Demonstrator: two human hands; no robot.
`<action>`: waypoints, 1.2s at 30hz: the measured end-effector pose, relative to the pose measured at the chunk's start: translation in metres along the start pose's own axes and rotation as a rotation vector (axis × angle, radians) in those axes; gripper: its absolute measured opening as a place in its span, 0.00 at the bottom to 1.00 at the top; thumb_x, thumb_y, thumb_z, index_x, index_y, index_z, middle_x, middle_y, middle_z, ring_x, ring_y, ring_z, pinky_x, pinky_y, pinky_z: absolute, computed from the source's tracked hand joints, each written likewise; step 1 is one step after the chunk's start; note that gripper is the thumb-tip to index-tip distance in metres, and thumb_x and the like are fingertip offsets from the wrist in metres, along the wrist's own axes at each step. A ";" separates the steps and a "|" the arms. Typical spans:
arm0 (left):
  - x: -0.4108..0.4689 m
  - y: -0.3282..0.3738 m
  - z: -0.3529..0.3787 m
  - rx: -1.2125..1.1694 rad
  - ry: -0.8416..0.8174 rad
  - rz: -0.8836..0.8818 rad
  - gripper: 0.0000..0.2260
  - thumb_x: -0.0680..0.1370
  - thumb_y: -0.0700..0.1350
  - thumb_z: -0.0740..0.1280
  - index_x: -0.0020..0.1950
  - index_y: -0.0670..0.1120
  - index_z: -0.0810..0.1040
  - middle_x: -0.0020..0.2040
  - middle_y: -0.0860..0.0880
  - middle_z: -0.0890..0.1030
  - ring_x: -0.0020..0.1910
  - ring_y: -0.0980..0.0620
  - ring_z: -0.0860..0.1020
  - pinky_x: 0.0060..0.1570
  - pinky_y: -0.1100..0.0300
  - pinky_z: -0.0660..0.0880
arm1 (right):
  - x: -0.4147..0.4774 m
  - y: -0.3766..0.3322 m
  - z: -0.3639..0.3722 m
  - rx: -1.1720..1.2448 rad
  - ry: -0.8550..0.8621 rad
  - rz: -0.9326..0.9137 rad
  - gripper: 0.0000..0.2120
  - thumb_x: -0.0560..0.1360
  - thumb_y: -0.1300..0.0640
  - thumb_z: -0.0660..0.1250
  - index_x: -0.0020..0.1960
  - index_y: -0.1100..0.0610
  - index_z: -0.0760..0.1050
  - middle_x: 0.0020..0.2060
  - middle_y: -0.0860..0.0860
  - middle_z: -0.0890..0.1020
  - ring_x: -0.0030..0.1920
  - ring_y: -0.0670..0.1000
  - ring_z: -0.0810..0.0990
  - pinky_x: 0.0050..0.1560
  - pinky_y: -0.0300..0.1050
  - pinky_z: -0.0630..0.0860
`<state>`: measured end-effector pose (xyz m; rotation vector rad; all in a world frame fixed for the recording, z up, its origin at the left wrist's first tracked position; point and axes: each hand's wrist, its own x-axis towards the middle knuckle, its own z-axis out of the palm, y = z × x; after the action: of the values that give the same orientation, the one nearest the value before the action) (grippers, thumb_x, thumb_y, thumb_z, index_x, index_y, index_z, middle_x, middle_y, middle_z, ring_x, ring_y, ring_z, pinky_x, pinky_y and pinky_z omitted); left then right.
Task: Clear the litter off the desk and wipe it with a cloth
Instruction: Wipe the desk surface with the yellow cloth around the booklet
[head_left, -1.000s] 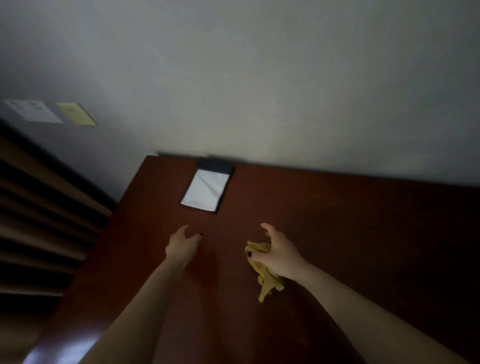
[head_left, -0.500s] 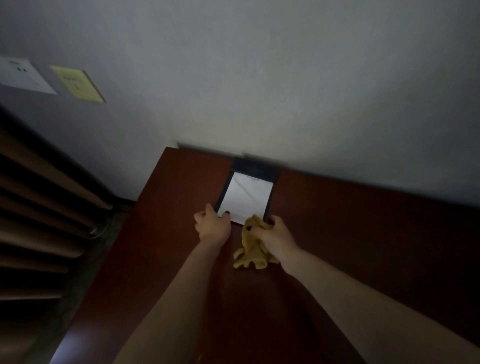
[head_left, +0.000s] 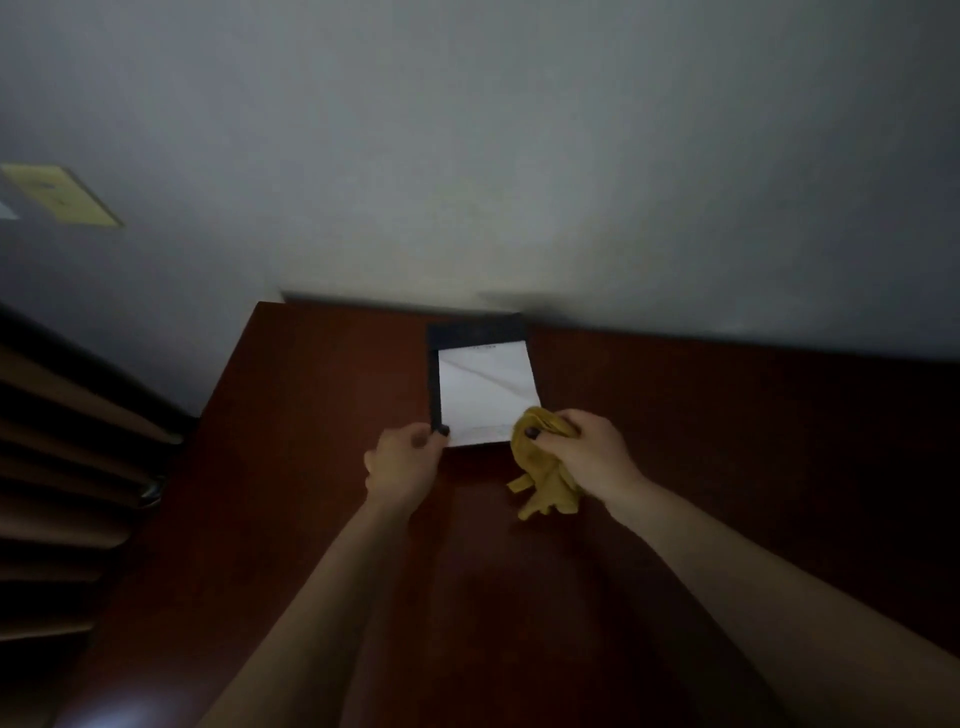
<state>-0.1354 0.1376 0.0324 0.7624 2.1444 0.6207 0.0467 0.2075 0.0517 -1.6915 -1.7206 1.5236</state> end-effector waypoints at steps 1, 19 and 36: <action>-0.014 0.009 0.011 0.127 -0.011 0.066 0.12 0.80 0.52 0.61 0.47 0.44 0.75 0.55 0.41 0.78 0.58 0.38 0.74 0.57 0.50 0.70 | -0.009 0.009 -0.021 -0.038 0.008 -0.021 0.03 0.72 0.56 0.69 0.46 0.52 0.78 0.42 0.49 0.82 0.44 0.49 0.80 0.47 0.46 0.76; -0.230 0.209 0.446 0.542 -0.431 0.461 0.13 0.80 0.52 0.58 0.57 0.44 0.73 0.62 0.42 0.72 0.64 0.43 0.66 0.60 0.54 0.61 | -0.146 0.306 -0.448 -0.232 0.324 0.132 0.05 0.75 0.60 0.67 0.46 0.62 0.76 0.41 0.58 0.78 0.42 0.58 0.76 0.41 0.50 0.70; -0.260 0.253 0.507 0.366 -0.450 0.503 0.10 0.79 0.42 0.60 0.56 0.40 0.77 0.56 0.43 0.75 0.50 0.45 0.75 0.48 0.58 0.72 | -0.126 0.333 -0.515 -0.417 0.212 0.099 0.28 0.69 0.56 0.72 0.66 0.50 0.67 0.60 0.55 0.69 0.54 0.56 0.74 0.52 0.51 0.75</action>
<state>0.4810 0.2286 0.0227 1.5120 1.6649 0.2583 0.6709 0.2557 0.0479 -2.0774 -1.9591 1.0185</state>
